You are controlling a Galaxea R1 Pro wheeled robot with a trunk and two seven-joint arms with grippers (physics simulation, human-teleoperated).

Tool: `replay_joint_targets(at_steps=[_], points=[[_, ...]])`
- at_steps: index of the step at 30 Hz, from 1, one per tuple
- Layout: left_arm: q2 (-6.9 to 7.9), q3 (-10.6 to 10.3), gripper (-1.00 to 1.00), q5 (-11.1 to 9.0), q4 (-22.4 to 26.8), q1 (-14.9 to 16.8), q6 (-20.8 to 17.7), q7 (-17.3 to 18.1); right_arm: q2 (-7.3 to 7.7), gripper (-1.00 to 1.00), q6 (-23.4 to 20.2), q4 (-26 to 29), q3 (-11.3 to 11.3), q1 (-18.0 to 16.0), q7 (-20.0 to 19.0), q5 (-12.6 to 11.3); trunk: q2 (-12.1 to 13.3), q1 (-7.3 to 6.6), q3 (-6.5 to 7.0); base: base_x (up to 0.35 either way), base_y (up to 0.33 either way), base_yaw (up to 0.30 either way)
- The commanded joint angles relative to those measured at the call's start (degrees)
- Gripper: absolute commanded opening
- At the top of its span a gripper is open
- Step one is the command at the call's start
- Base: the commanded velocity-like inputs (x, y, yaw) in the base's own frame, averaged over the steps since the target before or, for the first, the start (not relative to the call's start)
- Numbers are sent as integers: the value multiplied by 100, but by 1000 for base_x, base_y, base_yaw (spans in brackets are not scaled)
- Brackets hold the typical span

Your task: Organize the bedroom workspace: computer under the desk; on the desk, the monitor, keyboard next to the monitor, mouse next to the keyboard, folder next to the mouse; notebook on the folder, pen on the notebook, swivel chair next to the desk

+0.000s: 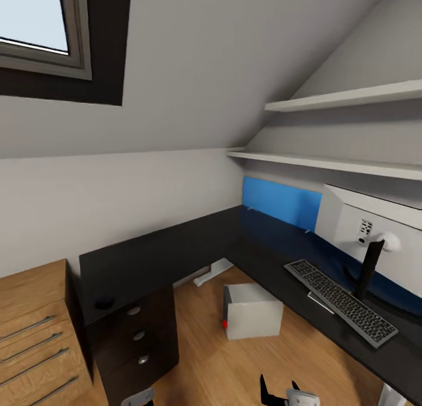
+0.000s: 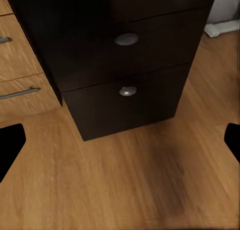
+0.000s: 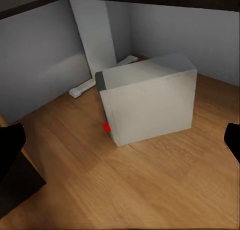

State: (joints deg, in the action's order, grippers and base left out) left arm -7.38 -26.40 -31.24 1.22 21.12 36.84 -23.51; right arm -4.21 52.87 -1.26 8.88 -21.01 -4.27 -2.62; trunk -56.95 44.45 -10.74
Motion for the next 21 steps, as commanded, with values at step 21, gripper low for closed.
replay_joint_targets(at_steps=[21], points=[[-6, -50, 100, -22, 1, 1, -31, -44, -1, 100, 21, -14, 29, -8, -47, -28, -6, 0, 76, -5, 5, -286]])
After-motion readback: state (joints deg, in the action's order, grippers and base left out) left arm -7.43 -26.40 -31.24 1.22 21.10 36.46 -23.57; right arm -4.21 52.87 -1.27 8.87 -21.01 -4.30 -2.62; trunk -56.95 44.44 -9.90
